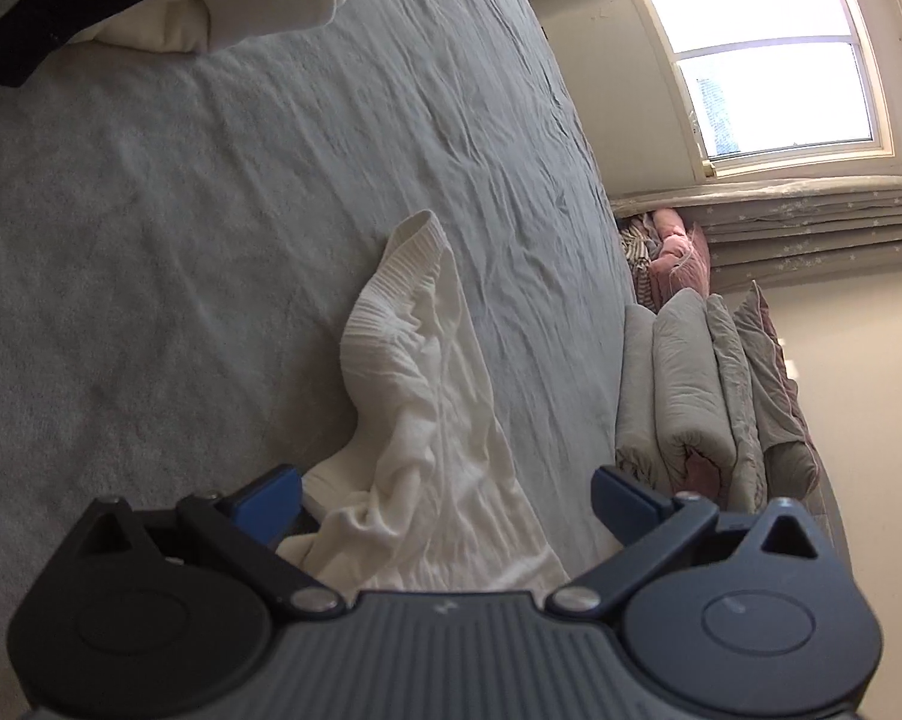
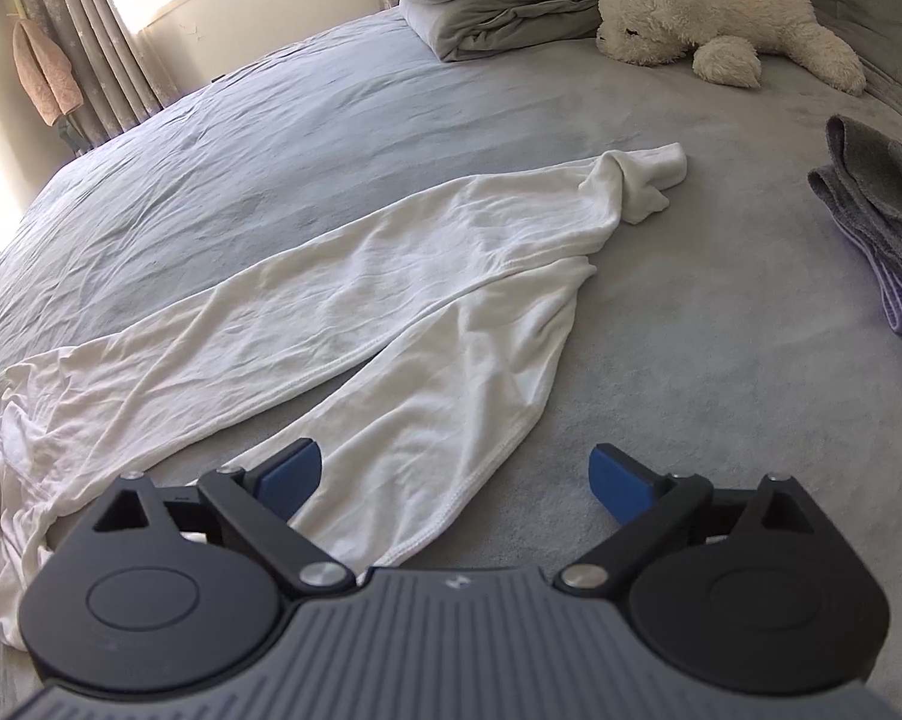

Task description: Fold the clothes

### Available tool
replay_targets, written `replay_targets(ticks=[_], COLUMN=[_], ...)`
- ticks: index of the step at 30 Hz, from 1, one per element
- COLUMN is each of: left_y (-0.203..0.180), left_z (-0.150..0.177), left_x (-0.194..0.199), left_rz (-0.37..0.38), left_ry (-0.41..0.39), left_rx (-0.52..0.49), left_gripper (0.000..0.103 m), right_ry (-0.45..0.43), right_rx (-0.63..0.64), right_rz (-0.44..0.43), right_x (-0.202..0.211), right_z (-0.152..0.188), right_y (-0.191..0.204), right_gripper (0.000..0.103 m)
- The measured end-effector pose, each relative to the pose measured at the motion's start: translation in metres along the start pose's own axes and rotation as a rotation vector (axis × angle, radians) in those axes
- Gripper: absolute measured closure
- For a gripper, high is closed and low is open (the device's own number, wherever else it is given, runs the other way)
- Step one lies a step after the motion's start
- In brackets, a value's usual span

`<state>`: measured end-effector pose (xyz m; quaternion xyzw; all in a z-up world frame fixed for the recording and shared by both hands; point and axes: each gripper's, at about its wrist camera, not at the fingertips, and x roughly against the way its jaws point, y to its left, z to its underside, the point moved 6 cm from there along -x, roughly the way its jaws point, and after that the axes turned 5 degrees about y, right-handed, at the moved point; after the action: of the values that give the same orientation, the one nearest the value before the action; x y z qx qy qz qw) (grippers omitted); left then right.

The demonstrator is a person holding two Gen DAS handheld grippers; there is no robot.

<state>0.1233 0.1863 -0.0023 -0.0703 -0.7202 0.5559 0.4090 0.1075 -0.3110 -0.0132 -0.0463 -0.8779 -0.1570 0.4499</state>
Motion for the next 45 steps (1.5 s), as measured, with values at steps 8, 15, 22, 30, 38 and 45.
replay_targets(ticks=[8,15,22,30,38,45], left_y=[0.007,0.001,-0.039,-0.06,-0.106,-0.085], left_z=[-0.003,0.001,0.02,0.04,0.138,0.199], left_x=[0.0,-0.004,-0.017,0.01,0.011,0.011], left_rz=[-0.076,-0.132,-0.287,-0.178,-0.229,-0.35], left_ry=[-0.017,0.017,0.121,0.172,0.44,0.74], left_rx=[-0.012,-0.096,-0.648,-0.697,-1.318,-1.629], left_gripper=[0.0,0.0,0.0,0.0,0.0,0.0], right_ry=[-0.006,-0.024,-0.082,-0.081,-0.097,-0.11], right_rx=[0.0,0.018,0.067,0.082,0.053,0.031], right_rz=[0.009,0.047,0.121,0.091,0.068,0.053], right_x=[0.0,0.001,0.002,0.003,0.013,0.021], right_z=[0.001,0.0,-0.002,-0.005,-0.008,-0.011], right_y=[0.001,0.002,0.005,0.01,0.005,0.0], right_gripper=[0.005,0.005,0.004,0.003,0.003,0.003])
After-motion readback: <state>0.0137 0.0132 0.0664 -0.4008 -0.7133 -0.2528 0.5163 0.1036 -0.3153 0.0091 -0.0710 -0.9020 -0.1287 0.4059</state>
